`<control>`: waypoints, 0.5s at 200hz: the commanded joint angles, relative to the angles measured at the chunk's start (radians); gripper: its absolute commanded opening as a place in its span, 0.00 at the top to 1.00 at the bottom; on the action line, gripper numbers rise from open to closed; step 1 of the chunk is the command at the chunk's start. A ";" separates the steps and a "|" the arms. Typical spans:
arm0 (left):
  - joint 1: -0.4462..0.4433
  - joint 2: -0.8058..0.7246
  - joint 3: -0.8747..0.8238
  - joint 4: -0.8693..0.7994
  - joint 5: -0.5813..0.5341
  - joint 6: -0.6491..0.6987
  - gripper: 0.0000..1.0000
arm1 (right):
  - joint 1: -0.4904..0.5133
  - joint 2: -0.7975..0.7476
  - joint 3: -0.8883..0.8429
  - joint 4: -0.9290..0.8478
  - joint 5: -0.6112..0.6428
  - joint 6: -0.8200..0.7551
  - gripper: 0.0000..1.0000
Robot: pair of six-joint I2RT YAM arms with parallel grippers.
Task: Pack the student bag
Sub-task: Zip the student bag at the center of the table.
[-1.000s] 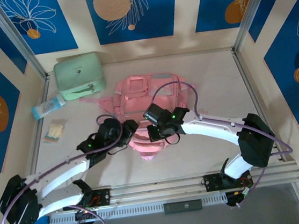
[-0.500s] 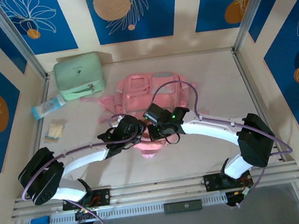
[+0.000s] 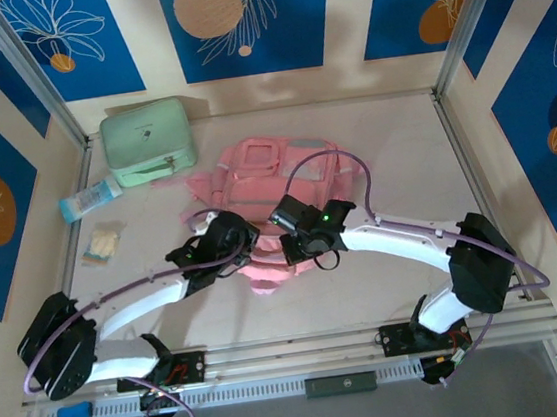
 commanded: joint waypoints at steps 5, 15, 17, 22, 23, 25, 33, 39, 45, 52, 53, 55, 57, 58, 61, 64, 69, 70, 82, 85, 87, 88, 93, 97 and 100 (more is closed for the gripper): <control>0.093 -0.101 -0.038 -0.105 0.013 0.128 1.00 | 0.003 -0.072 -0.032 -0.115 0.029 -0.038 1.00; 0.144 -0.119 -0.051 -0.112 0.075 0.161 1.00 | -0.005 -0.082 -0.038 -0.139 0.039 -0.039 1.00; 0.155 -0.122 -0.052 -0.112 0.087 0.169 1.00 | -0.008 -0.084 -0.039 -0.144 0.041 -0.040 1.00; 0.180 -0.131 -0.056 -0.121 0.109 0.184 1.00 | -0.014 -0.086 -0.039 -0.157 0.047 -0.042 1.00; 0.185 -0.133 -0.056 -0.124 0.113 0.186 1.00 | -0.016 -0.087 -0.039 -0.160 0.049 -0.042 1.00; 0.193 -0.137 -0.057 -0.127 0.121 0.191 1.00 | -0.017 -0.087 -0.037 -0.165 0.052 -0.042 1.00; 0.224 -0.152 -0.062 -0.127 0.147 0.224 1.00 | -0.030 -0.091 -0.036 -0.180 0.059 -0.047 1.00; 0.243 -0.160 -0.060 -0.136 0.166 0.246 1.00 | -0.040 -0.096 -0.037 -0.185 0.063 -0.056 1.00; 0.262 -0.167 -0.052 -0.160 0.180 0.260 1.00 | -0.052 -0.097 -0.037 -0.191 0.068 -0.060 1.00; 0.280 -0.172 -0.043 -0.168 0.202 0.286 1.00 | -0.070 -0.095 -0.034 -0.197 0.077 -0.064 1.00; 0.282 -0.172 -0.043 -0.167 0.207 0.291 1.00 | -0.073 -0.096 -0.034 -0.199 0.078 -0.064 1.00; 0.287 -0.172 -0.042 -0.168 0.213 0.299 1.00 | -0.079 -0.095 -0.033 -0.200 0.080 -0.063 1.00; 0.292 -0.172 -0.038 -0.168 0.222 0.308 1.00 | -0.086 -0.092 -0.031 -0.204 0.083 -0.064 1.00; 0.295 -0.172 -0.037 -0.171 0.226 0.310 1.00 | -0.089 -0.091 -0.031 -0.204 0.084 -0.063 1.00; 0.301 -0.172 -0.032 -0.176 0.237 0.321 1.00 | -0.099 -0.089 -0.028 -0.208 0.088 -0.063 1.00; 0.304 -0.172 -0.026 -0.186 0.245 0.332 1.00 | -0.110 -0.085 -0.024 -0.212 0.094 -0.063 1.00; 0.312 -0.171 -0.019 -0.195 0.257 0.353 1.00 | -0.126 -0.079 -0.016 -0.220 0.102 -0.063 1.00; 0.313 -0.171 -0.018 -0.197 0.260 0.358 1.00 | -0.128 -0.079 -0.014 -0.220 0.104 -0.064 1.00; 0.329 -0.166 0.002 -0.241 0.277 0.396 1.00 | -0.168 -0.064 0.007 -0.239 0.125 -0.064 1.00; 0.332 -0.166 0.005 -0.249 0.282 0.402 1.00 | -0.178 -0.063 0.011 -0.242 0.128 -0.066 1.00; 0.335 -0.165 0.005 -0.250 0.285 0.406 1.00 | -0.183 -0.061 0.013 -0.242 0.128 -0.068 1.00; 0.336 -0.165 0.005 -0.250 0.288 0.409 1.00 | -0.187 -0.060 0.013 -0.242 0.128 -0.070 1.00; 0.342 -0.163 0.003 -0.243 0.302 0.420 1.00 | -0.204 -0.058 0.019 -0.237 0.130 -0.077 1.00; 0.345 -0.163 0.003 -0.241 0.313 0.430 1.00 | -0.216 -0.055 0.022 -0.228 0.130 -0.086 1.00; 0.348 -0.160 0.003 -0.243 0.320 0.434 1.00 | -0.227 -0.053 0.025 -0.222 0.131 -0.093 1.00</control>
